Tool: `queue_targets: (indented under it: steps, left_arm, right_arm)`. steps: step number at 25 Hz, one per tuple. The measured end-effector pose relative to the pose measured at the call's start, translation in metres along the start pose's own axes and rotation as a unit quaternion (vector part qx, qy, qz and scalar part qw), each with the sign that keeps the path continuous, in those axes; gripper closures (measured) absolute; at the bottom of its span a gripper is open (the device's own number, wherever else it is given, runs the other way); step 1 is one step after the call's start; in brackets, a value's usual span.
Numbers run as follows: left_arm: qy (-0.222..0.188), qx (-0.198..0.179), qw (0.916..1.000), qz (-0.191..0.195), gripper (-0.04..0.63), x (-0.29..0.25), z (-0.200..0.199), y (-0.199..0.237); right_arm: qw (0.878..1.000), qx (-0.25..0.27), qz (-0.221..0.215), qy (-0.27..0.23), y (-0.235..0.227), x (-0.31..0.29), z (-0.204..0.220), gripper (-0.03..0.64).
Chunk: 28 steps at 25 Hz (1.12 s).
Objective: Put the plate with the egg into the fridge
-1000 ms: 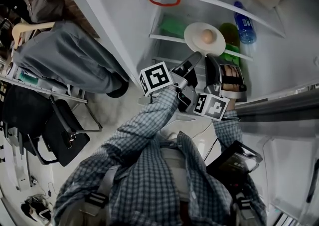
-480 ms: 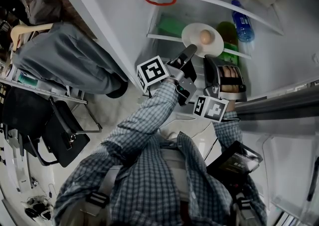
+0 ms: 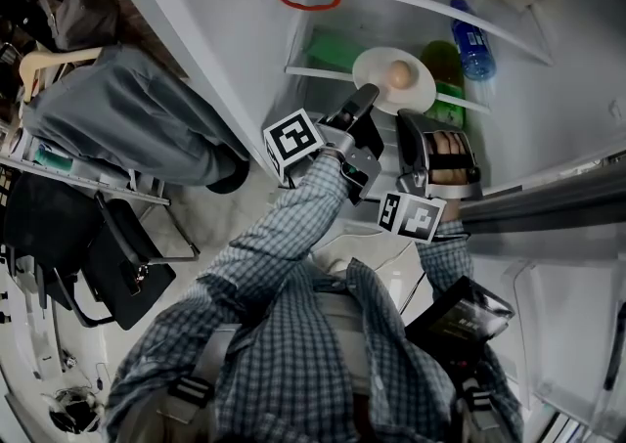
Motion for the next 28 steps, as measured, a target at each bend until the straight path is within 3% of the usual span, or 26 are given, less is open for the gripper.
queue_targets:
  steps: [13,23,25,27,28]
  left_arm:
    - [0.006,-0.013,0.9998,-0.016,0.539,0.005,0.005,0.001]
    - [0.009,-0.027,0.9993,-0.025,0.555,0.005,0.008,0.0]
    - [0.005,-0.029,0.9993,-0.023,0.555,0.005,0.004,-0.001]
    - [0.003,-0.031,0.9993,-0.022,0.555,0.006,0.001,-0.002]
    - [0.001,-0.03,0.9993,-0.022,0.555,0.007,0.0,-0.002]
  right_arm:
    - [0.999,0.032,0.0,-0.002,0.005,0.01,0.001,0.597]
    - [1.0,0.017,-0.017,0.006,0.01,0.029,0.005,0.595]
    - [0.999,-0.019,-0.023,0.011,0.013,0.035,0.009,0.595]
    - [0.993,-0.109,-0.035,0.01,0.012,0.04,0.012,0.597]
    - [0.984,-0.172,-0.043,0.006,0.011,0.041,0.011,0.597]
Point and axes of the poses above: the fingertips, and each gripper's own axes: x backward along the fingers, y to its left, z out of its underside, the point moved 1 cm from there along x, backward along the fingers, and after that the axes turned 13 degrees about -x, right-handed, at the moved point
